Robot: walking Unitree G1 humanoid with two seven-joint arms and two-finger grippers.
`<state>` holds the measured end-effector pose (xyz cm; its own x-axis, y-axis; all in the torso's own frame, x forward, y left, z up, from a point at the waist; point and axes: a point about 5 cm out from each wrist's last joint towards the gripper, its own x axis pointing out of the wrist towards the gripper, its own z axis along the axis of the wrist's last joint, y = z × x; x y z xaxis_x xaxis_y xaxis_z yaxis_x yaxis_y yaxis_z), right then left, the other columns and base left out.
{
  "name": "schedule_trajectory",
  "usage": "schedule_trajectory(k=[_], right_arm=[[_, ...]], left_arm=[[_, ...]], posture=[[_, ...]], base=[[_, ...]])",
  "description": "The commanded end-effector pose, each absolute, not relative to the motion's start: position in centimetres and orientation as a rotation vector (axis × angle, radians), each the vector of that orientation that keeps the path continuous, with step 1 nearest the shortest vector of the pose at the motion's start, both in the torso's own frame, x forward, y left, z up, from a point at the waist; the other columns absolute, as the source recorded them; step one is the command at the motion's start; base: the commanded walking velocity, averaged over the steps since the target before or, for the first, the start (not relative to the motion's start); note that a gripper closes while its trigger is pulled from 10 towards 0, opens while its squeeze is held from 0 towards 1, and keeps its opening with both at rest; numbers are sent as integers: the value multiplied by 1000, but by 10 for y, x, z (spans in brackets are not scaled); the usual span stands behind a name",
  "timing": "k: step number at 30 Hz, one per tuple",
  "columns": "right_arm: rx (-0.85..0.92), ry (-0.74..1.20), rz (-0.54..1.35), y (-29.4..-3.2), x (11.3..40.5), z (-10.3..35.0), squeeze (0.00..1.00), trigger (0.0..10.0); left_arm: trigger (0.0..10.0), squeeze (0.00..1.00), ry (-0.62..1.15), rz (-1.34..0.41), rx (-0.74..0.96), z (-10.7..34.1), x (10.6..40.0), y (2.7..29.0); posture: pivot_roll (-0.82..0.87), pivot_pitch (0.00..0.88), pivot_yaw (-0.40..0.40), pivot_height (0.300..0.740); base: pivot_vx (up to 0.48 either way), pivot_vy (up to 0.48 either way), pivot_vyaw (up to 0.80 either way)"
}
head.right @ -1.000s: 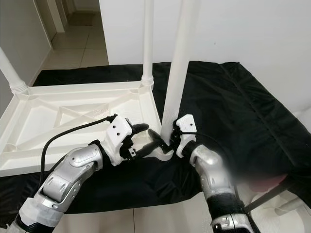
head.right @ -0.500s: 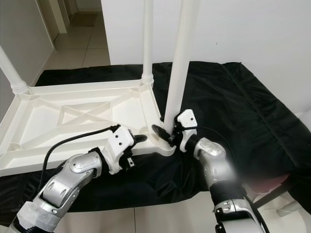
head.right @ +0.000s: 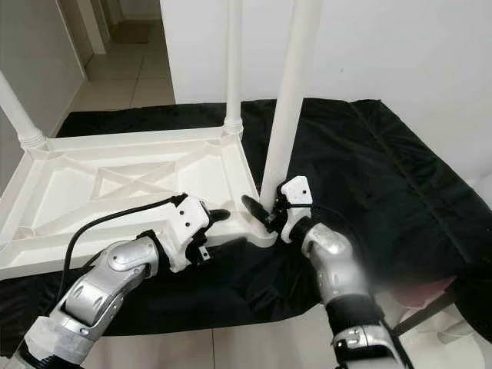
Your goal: Building children table
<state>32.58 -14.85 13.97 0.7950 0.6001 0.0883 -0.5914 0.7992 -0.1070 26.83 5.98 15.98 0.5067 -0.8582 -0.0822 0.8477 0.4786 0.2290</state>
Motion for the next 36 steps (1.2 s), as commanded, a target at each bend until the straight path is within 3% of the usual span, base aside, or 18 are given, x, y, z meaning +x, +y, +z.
schedule_trajectory(k=[1,9,17,21,30,32,36], right_arm=[[-44,-65,591,-152,324,129,0,10000],[-26,-65,432,-154,322,127,0,10000],[-2,-67,275,-139,313,127,0,10000],[54,-24,94,-131,310,123,0,10000],[86,-6,-28,-122,303,123,0,10000],[127,3,-53,-107,297,124,0,10000],[121,1,-71,-109,297,125,0,10000]], left_arm=[[10000,0,-23,-1043,247,155,269,63],[10000,0,-23,-1037,243,156,270,63],[10000,0,-5,-963,218,150,273,71],[10000,0,6,-925,204,147,276,73],[10000,0,1,-904,196,148,280,74],[10000,0,0,-878,175,150,284,79],[10000,0,-1,-879,175,150,285,78]], posture=[[-42,0,1,740],[-43,0,-2,740],[-50,0,-11,740],[-58,0,-7,740],[-54,0,-11,740],[-65,0,-4,740],[-66,0,-4,740]], base=[[0,0,0],[0,0,0],[0,0,0],[0,0,0],[0,0,0],[0,0,0],[0,0,0]])
